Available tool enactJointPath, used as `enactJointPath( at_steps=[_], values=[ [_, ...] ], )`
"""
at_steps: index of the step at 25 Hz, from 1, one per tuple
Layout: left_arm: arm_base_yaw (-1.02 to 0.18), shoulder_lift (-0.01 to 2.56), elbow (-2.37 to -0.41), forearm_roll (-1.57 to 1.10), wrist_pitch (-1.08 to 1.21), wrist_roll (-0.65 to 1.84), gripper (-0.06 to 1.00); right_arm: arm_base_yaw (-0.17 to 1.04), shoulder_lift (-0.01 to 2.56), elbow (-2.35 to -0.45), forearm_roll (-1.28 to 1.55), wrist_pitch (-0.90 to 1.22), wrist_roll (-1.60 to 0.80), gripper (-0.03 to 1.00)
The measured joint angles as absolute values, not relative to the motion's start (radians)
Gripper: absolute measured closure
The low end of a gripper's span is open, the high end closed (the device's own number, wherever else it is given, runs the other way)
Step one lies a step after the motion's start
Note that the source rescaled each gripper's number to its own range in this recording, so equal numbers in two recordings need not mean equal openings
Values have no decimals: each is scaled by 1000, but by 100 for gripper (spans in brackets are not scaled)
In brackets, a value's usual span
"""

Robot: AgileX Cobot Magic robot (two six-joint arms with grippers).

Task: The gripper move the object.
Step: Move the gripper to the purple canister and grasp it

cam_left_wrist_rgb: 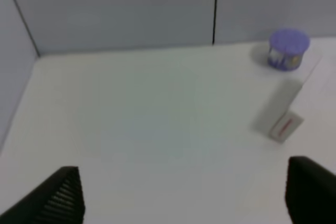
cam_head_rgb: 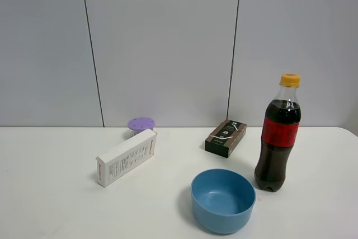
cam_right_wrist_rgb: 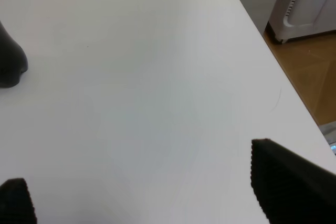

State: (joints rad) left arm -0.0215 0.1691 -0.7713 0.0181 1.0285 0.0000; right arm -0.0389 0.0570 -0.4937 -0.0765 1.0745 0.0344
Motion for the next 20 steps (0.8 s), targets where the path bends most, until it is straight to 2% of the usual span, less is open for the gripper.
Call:
enactJointPath(
  at_steps=[11,20],
  values=[
    [-22,739,-1209,-120,982,183,78,-39,57,-494,-77,1074,34,-3],
    [-41,1336,-1519,-127,1092,214,76,-39,57,-494,-77,1074,34,-3]
  ],
)
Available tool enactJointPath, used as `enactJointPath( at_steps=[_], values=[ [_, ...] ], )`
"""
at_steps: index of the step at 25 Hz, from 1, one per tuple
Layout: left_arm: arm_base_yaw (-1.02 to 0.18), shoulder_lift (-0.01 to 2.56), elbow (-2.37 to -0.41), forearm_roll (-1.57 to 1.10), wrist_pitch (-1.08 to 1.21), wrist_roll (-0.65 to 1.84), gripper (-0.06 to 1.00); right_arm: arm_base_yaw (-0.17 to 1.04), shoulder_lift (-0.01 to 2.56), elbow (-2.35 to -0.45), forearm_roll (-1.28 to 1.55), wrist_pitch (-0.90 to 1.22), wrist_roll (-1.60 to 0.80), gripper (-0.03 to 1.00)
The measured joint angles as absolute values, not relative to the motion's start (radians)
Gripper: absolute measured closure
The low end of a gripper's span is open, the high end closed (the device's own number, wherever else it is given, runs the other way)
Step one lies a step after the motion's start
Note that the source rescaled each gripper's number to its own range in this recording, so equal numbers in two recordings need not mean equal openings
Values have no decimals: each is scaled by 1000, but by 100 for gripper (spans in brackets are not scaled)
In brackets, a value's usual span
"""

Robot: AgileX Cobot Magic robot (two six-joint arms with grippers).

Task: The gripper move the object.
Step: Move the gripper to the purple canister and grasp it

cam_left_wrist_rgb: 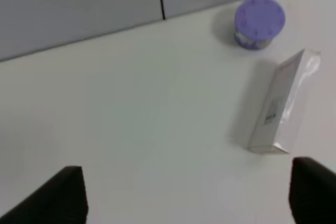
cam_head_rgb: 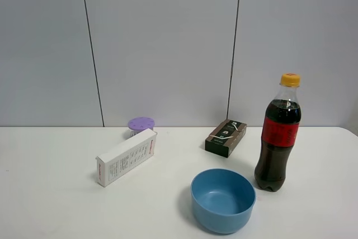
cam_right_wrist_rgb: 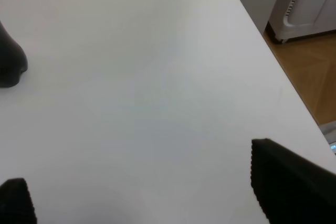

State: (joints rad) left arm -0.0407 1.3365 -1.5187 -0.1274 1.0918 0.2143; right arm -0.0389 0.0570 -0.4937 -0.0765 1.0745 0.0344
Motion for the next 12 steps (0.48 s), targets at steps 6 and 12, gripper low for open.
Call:
enactJointPath(
  at_steps=[6,12],
  values=[
    [-121,1633,-1679,-135,1092,294,18,-39,57,-494,-77,1074,34,-3],
    [-193,1895,-1997,-143,1150,249,-5,-39,57,-494,-77,1074,34,-3]
  ],
)
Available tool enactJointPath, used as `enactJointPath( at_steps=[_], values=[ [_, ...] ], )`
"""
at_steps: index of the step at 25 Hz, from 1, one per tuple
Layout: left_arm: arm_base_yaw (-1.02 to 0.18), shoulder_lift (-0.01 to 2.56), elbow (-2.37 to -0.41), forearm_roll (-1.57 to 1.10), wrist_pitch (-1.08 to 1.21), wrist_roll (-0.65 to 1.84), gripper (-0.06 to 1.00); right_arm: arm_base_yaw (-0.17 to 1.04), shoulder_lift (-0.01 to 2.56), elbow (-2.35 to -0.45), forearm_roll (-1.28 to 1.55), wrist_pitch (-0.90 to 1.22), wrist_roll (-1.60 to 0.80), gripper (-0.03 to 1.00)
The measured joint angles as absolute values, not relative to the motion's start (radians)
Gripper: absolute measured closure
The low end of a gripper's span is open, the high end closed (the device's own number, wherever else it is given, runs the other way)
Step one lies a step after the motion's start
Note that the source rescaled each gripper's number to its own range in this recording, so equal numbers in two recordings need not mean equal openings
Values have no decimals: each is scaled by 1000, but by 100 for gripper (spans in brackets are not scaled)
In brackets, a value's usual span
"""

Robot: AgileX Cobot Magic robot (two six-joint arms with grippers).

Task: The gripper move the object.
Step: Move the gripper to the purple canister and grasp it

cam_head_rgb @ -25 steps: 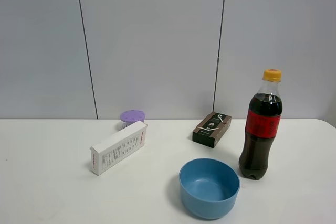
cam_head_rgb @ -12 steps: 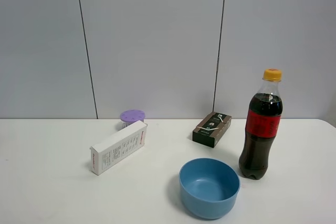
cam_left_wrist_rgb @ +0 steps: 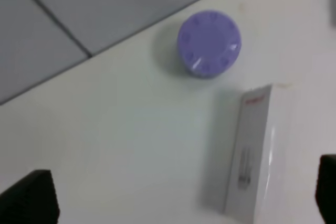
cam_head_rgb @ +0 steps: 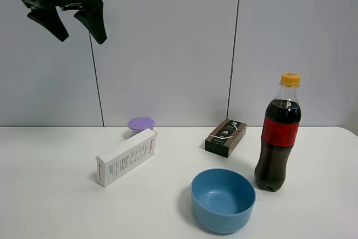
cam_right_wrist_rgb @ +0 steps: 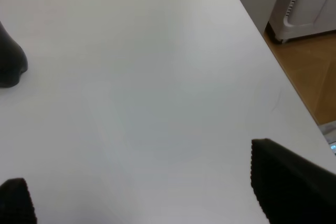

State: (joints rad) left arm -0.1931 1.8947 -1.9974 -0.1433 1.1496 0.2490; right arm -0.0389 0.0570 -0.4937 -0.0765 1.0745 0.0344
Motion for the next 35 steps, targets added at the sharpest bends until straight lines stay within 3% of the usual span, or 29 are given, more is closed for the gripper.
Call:
enactJointPath(
  at_steps=[6,11,23,35],
  values=[
    [-241,2157,-2355,-179,1207,103,-5,-39,57,-494,-77,1074,34,-3],
    [-281,2319,-2506,-184,1202,7,-6,-39,57,-494,-77,1074,34,-3],
    [-315,2552,-2522,-33,1139,-57,-6,-39,57,-494,-77,1074,34,-3],
    [-339,2606,-2522,-83,1066,28,-6,-39,57,-494,-77,1074,34,-3]
  ],
)
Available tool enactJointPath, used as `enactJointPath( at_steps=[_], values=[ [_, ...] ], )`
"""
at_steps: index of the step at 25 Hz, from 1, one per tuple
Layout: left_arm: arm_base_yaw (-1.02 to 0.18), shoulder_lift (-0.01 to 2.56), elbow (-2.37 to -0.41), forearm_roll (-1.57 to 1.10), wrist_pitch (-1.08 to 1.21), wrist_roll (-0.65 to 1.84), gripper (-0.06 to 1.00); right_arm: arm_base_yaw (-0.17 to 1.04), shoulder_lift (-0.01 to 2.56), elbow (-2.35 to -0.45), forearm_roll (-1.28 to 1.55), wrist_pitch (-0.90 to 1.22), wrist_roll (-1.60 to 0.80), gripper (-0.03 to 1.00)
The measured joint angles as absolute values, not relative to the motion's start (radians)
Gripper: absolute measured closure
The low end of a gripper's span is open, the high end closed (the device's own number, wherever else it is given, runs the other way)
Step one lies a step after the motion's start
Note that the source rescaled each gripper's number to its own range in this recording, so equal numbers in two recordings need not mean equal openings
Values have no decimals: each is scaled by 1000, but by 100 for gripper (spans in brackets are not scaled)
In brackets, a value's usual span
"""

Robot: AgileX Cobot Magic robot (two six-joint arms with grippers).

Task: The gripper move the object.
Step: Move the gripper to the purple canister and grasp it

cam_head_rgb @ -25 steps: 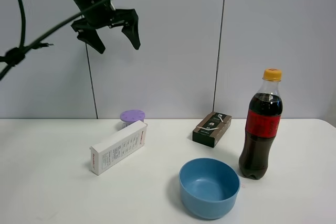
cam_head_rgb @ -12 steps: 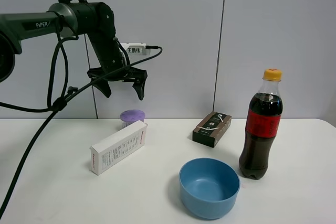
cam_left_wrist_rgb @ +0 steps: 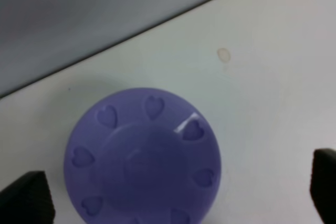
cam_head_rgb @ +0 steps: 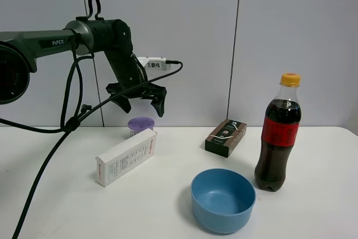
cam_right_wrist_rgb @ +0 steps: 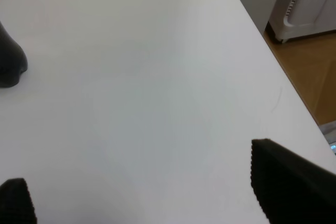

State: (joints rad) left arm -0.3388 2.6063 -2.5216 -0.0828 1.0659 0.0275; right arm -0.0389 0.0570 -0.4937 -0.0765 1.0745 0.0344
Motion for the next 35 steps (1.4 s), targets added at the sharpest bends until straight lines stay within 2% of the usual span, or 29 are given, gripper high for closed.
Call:
enactJointPath(
  at_steps=[35],
  values=[
    [-338,2685,-2523,18,959,154,-6,-39,57,-494,-77,1074,34,-3]
  ],
)
